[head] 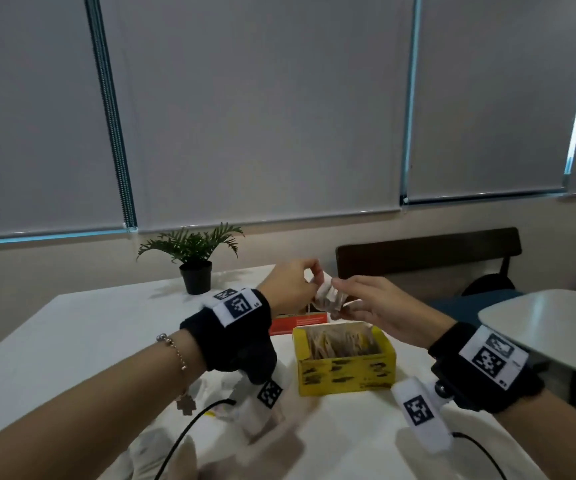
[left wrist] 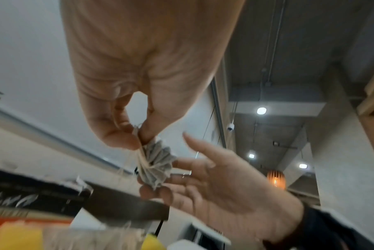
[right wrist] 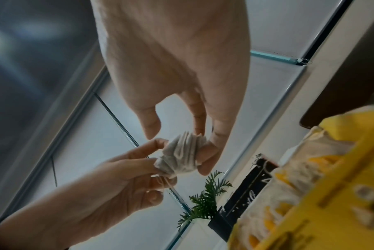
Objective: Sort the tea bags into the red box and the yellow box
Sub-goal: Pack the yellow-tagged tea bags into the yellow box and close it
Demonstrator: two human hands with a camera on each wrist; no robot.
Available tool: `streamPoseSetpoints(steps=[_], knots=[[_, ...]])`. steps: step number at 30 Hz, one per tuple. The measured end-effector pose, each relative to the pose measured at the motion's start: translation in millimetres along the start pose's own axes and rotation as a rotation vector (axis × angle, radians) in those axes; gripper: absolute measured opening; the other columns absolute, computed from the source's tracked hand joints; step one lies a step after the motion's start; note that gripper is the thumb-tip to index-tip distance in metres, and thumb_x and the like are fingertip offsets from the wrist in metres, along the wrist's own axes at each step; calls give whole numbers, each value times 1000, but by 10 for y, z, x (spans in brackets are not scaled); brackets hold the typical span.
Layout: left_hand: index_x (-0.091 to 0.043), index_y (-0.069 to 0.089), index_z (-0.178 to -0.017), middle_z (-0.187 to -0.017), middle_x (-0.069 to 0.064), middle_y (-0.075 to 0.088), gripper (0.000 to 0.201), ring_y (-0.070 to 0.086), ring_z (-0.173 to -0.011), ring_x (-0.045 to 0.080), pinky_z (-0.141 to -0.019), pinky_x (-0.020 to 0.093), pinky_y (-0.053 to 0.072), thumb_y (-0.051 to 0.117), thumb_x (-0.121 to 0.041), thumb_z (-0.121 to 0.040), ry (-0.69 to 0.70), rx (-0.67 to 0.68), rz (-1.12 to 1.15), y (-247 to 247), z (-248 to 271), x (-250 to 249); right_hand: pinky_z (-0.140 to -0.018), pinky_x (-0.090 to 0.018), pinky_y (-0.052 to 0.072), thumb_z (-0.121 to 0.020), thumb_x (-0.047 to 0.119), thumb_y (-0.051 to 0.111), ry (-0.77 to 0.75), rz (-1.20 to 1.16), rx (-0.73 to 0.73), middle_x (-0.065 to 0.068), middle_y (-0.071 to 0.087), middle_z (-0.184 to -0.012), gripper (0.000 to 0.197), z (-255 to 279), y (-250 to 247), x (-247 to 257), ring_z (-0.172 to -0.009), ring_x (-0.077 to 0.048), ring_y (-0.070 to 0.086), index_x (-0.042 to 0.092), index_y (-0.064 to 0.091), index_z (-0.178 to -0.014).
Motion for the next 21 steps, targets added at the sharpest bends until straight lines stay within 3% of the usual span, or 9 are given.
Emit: streamPoseSetpoints(steps=[2, 5, 8, 12, 16, 21], knots=[[-16, 54, -96, -85, 7, 60, 10, 51, -58, 16, -48, 23, 44, 46, -11, -96, -60, 54, -17, 182, -51, 56, -82, -25, 58, -81, 43, 69, 22, 133, -20, -15, 71, -108, 55, 18, -80, -94, -95, -20, 72, 1, 62, -116], [-16, 52, -95, -84, 1, 56, 11, 49, -65, 12, -52, 21, 40, 43, -9, -94, -93, 131, -107, 410, -68, 96, -83, -29, 59, -80, 44, 72, 55, 316, -52, -14, 71, -103, 50, 38, -156, -235, -89, -20, 72, 5, 65, -110], [-13, 53, -104, -91, 3, 55, 14, 49, -74, 15, -51, 18, 34, 42, -8, -96, -95, 210, -208, 586, -40, 101, -64, -20, 51, -83, 45, 72, 83, 469, -73, -8, 70, -97, 44, 82, -187, -305, -75, -12, 67, 11, 60, -108], [-5, 51, -118, -118, 12, 59, 23, 55, -95, 24, -52, 15, 32, 41, -10, -99, -66, 259, -377, 691, 7, 107, -66, -24, 43, -86, 48, 67, 119, 591, -53, -2, 64, -95, 45, 98, -159, -397, -80, -12, 59, 14, 50, -110], [-9, 51, -118, -120, 11, 59, 22, 56, -104, 26, -72, 23, 40, 43, -13, -98, -67, 298, -493, 731, 35, 146, -63, -22, 41, -87, 51, 64, 144, 647, -24, 3, 61, -94, 38, 71, -154, -480, -83, -10, 56, 20, 50, -104], [-16, 57, -112, -116, 6, 62, 19, 57, -104, 22, -77, 26, 42, 50, -19, -95, -44, 278, -518, 700, 49, 134, -73, -28, 45, -85, 56, 63, 159, 642, -20, -3, 67, -103, 40, 53, -193, -556, -96, -18, 63, 22, 49, -98]])
Point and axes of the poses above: each hand's wrist, its own z-axis away from the middle knuckle, its own y-axis out of the palm, x = y × z, the point moved 9 cm from there along -z, towards the middle knuckle
